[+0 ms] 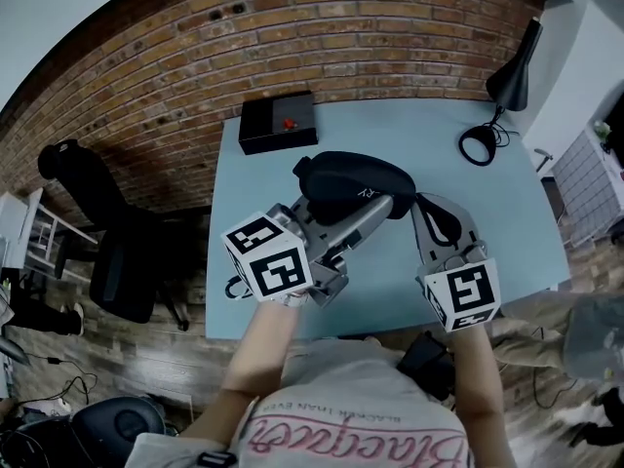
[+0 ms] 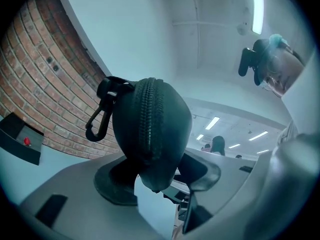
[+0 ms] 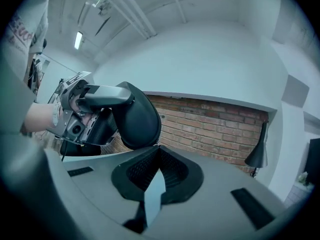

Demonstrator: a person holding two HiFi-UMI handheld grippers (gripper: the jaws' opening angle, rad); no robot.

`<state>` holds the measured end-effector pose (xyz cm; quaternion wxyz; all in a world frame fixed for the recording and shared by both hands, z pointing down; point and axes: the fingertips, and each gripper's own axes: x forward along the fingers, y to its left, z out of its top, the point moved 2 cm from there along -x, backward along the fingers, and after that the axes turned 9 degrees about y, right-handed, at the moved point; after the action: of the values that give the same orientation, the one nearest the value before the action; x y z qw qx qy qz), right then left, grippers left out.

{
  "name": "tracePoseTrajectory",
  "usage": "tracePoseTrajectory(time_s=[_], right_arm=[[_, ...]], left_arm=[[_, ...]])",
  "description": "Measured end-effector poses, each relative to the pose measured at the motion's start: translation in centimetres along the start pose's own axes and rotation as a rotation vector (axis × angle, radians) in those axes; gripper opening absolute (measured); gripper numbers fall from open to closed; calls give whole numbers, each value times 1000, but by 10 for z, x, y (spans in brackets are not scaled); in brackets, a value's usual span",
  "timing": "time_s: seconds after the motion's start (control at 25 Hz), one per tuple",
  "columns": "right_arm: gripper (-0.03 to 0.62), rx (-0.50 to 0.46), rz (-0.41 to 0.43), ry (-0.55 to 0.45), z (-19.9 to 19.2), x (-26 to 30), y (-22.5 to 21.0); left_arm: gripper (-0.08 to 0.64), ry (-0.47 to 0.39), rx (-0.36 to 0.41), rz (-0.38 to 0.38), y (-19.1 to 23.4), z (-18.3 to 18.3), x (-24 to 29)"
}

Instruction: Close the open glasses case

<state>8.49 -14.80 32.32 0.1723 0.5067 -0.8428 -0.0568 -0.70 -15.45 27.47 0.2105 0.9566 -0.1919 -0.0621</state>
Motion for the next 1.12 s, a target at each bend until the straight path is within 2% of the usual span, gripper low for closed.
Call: tracePoseTrajectory(time_s=[0.08,0.24,0.4,0.48,0.6,0.84,0.92,1.04,1.12], right_arm=[[15,-52,20,-11,5,-1,4],[15,-117,53,-16,9,2,20],[15,-243,26,22,6,2,35],[16,-307,-3,36,6,2,42],[15,-352,-37,27,3,4,49],[16,-485,-104,57,-4,5,49],[16,-509,-105,55,-5,5,50],[16,-624,-107,43,-6,4,55],[17,-629,-61,44,-9,4,59]], left_arm=[[253,-21,-10,-2,1,3,-1],[259,-132,-59,23,7,13,-5],[261,-184,-101,55,14,19,-5],[265,-194,-127,71,18,20,-6],[273,-202,-164,87,26,20,-7],[298,-166,-263,125,44,8,-4],[307,-167,-309,120,48,3,-5],[307,-174,-394,89,55,-2,-5],[303,-160,-432,56,57,-4,-3]])
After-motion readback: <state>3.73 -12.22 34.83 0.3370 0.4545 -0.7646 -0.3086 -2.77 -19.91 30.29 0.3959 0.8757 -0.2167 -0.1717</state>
